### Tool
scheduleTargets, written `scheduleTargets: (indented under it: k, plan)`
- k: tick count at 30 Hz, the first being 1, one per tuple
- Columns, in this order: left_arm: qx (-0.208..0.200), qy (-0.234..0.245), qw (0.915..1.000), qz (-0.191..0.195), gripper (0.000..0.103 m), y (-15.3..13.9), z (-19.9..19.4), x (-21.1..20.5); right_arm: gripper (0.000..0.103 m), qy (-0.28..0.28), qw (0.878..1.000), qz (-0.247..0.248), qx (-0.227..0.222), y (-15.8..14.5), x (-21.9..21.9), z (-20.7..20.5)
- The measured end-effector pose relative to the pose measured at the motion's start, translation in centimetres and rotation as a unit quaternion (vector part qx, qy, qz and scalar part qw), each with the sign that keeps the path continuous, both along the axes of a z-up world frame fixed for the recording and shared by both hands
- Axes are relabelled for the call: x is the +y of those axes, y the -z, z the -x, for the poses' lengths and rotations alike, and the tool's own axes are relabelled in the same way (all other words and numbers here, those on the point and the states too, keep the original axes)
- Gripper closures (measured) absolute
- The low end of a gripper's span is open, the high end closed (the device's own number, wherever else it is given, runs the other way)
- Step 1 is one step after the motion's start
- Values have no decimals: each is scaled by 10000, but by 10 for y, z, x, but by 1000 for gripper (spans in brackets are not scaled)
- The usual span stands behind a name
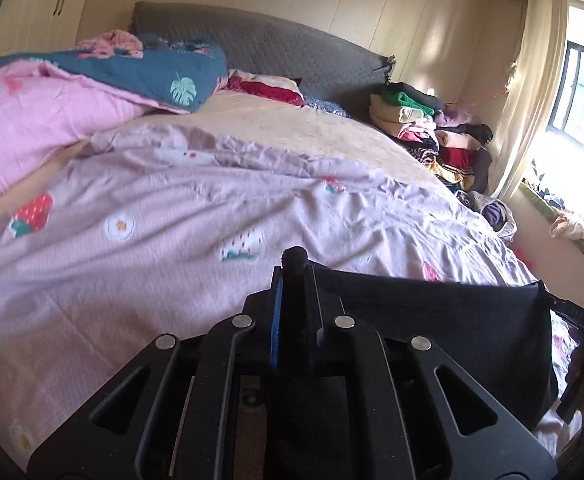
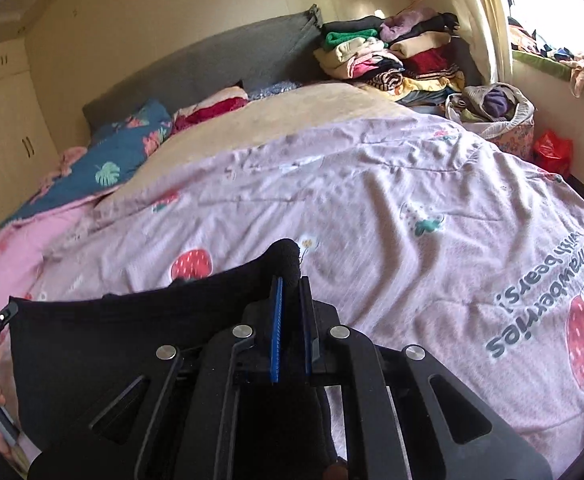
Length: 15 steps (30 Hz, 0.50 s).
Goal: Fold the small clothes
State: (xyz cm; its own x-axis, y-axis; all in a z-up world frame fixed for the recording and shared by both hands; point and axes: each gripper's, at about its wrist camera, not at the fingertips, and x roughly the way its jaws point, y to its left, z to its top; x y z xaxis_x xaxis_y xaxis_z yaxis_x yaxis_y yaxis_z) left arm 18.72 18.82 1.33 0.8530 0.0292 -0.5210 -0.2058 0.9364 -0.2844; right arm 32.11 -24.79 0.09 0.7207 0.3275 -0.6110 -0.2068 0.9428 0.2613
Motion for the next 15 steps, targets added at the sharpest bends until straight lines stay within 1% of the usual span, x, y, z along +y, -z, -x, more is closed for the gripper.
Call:
scheduleTargets:
  k: [3, 5, 6, 10, 13, 15]
  plan:
    - [148, -61, 9999, -43, 100, 8, -11, 0, 99, 97, 9998, 124, 78, 7, 2, -6]
    - [344, -130, 9993, -27, 100, 21, -17, 3, 103, 282, 9990, 316, 117, 14, 2, -7]
    - [445, -204, 9988, -30, 100, 27, -20, 5, 103, 391, 9985, 356, 166, 18, -1, -9]
    - [579, -213, 9981, 66, 99, 38, -20, 10, 103, 601, 9974, 119, 391, 30, -17, -9]
    - [569, -241, 9981, 19, 96, 36, -19, 9, 103, 417, 9978, -80, 516, 33, -19, -6]
    - [564, -272, 9980, 2, 96, 36, -19, 9, 101, 273, 9985, 1, 469, 30, -12, -4]
